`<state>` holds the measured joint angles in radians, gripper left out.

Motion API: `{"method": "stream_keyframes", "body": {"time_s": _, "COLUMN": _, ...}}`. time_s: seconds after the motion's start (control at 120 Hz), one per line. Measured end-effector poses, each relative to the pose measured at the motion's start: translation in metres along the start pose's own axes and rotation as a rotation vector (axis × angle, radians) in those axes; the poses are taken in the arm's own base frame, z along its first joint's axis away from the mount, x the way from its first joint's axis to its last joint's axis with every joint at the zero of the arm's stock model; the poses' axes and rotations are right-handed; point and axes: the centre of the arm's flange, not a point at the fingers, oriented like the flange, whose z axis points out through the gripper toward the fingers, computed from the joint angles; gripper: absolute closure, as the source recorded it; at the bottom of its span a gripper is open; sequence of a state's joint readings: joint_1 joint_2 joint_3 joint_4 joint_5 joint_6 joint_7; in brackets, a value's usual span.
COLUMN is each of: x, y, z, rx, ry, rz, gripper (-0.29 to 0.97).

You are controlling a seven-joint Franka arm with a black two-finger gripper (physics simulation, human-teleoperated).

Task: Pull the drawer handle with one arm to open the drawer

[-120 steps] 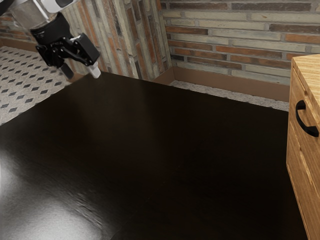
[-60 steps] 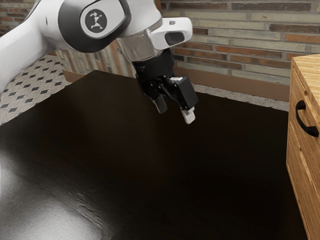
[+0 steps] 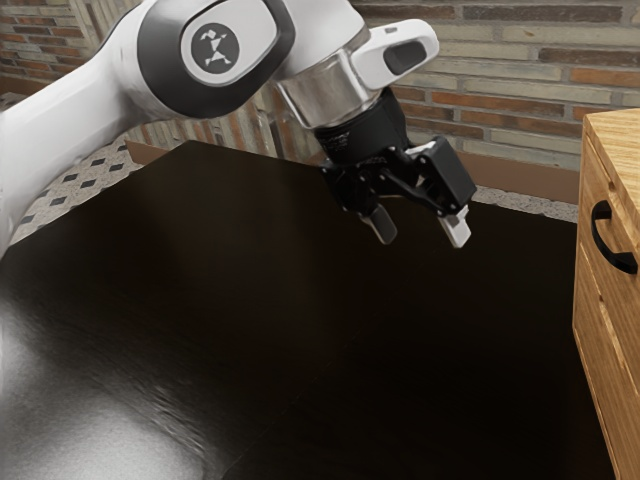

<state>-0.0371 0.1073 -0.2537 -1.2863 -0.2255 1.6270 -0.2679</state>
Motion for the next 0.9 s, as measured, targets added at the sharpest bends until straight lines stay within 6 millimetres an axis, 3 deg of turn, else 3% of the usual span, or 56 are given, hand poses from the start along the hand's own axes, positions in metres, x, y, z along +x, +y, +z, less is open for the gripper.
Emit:
{"method": "stream_keyframes", "body": {"time_s": 0.217, "x": 0.000, "y": 0.001, "z": -0.002, "rx": -0.024, "ry": 0.002, "rz": -0.109, "gripper": 0.00}}
{"method": "stream_keyframes", "body": {"time_s": 0.333, "x": -0.006, "y": 0.013, "z": -0.006, "rx": -0.035, "ry": 0.007, "rz": -0.137, "gripper": 0.00}}
{"method": "stream_keyframes", "body": {"time_s": 0.533, "x": -0.054, "y": 0.034, "z": -0.035, "rx": -0.038, "ry": 0.071, "rz": -0.189, "gripper": 0.00}}
{"method": "stream_keyframes", "body": {"time_s": 0.7, "x": -0.083, "y": 0.067, "z": -0.038, "rx": -0.086, "ry": 0.130, "rz": -0.193, "gripper": 0.00}}
{"method": "stream_keyframes", "body": {"time_s": 0.8, "x": -0.082, "y": 0.088, "z": -0.028, "rx": -0.135, "ry": 0.140, "rz": -0.192, "gripper": 0.00}}
{"method": "stream_keyframes", "body": {"time_s": 0.9, "x": -0.072, "y": 0.093, "z": -0.020, "rx": -0.167, "ry": 0.152, "rz": -0.214, "gripper": 0.00}}
